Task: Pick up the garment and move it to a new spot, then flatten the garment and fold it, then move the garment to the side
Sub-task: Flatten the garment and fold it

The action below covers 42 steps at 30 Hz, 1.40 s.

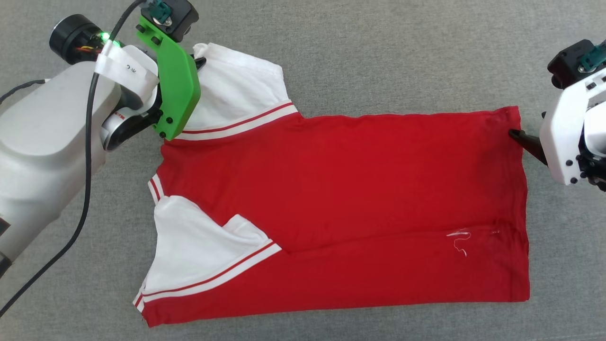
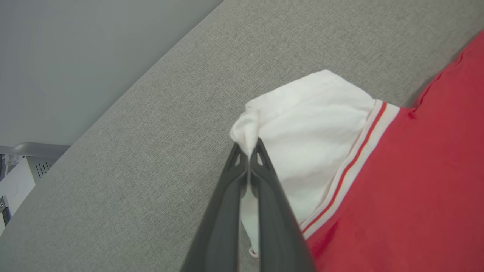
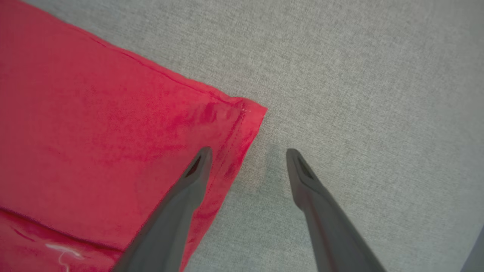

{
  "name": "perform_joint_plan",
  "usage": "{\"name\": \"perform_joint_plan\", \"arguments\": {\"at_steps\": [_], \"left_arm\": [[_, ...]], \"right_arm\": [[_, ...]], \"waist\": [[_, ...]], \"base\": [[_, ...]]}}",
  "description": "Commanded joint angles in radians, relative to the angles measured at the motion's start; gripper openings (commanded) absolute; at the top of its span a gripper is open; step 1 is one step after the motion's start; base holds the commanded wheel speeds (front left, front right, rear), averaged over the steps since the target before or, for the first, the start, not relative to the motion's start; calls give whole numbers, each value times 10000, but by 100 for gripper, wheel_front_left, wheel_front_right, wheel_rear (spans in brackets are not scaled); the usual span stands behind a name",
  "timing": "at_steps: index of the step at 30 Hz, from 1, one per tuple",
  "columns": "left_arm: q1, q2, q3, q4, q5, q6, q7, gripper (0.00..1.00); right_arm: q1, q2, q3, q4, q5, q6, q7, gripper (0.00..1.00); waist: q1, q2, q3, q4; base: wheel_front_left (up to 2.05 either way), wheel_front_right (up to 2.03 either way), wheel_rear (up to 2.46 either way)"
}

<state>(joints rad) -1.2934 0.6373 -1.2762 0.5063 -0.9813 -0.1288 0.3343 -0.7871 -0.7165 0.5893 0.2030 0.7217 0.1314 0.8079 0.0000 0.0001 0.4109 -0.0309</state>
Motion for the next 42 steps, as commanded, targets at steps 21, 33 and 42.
{"name": "perform_joint_plan", "arguments": {"at_steps": [21, 33, 42], "left_arm": [[-60, -25, -35, -76, 155, -19, -708, 0], [1164, 500, -38, -476, -79, -19, -1451, 0], [2884, 1510, -39, -1928, -112, 589, -1770, 0]], "right_arm": [[-795, 891, 1881, 2934, 665, -7, -1350, 0], [88, 442, 1668, 2531, 1412, -7, -3400, 0], [1342, 100, 1645, 1699, 1530, -7, -4022, 0]], "waist": [[0, -1, 169, 266], [0, -1, -1456, 215], [0, -1, -2447, 270]], "base": [[0, 0, 0], [0, 0, 0], [0, 0, 0]]}}
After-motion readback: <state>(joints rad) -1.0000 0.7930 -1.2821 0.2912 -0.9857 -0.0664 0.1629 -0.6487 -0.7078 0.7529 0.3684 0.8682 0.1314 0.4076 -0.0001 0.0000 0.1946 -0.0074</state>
